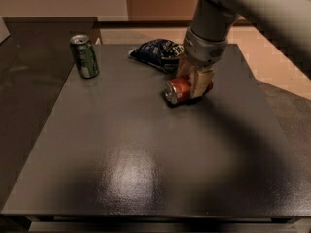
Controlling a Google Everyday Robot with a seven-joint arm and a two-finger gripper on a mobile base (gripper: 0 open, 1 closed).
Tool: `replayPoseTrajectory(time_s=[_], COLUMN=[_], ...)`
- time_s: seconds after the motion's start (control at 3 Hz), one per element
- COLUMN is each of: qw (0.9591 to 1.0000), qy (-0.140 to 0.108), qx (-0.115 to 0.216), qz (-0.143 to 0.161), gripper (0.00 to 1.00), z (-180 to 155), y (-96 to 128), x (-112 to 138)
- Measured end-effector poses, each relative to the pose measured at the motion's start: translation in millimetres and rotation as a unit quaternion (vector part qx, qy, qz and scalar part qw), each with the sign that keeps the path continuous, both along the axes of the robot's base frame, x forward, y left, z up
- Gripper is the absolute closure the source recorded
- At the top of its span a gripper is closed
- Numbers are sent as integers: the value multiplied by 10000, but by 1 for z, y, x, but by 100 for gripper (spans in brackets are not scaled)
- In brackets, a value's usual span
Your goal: Pick coke can
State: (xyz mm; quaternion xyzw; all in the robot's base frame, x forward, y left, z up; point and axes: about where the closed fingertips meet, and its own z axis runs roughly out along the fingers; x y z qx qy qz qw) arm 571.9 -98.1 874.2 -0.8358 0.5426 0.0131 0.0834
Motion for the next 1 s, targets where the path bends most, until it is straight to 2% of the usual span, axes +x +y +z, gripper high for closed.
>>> replayPoseTrajectory(time_s=[0.33, 1.0], qw=[9997, 9963], qy=[-167, -652], qx=[181, 550], qz=[-75, -36], gripper=[100, 100], z=[29, 98], y=[1, 3], x=[-3, -6])
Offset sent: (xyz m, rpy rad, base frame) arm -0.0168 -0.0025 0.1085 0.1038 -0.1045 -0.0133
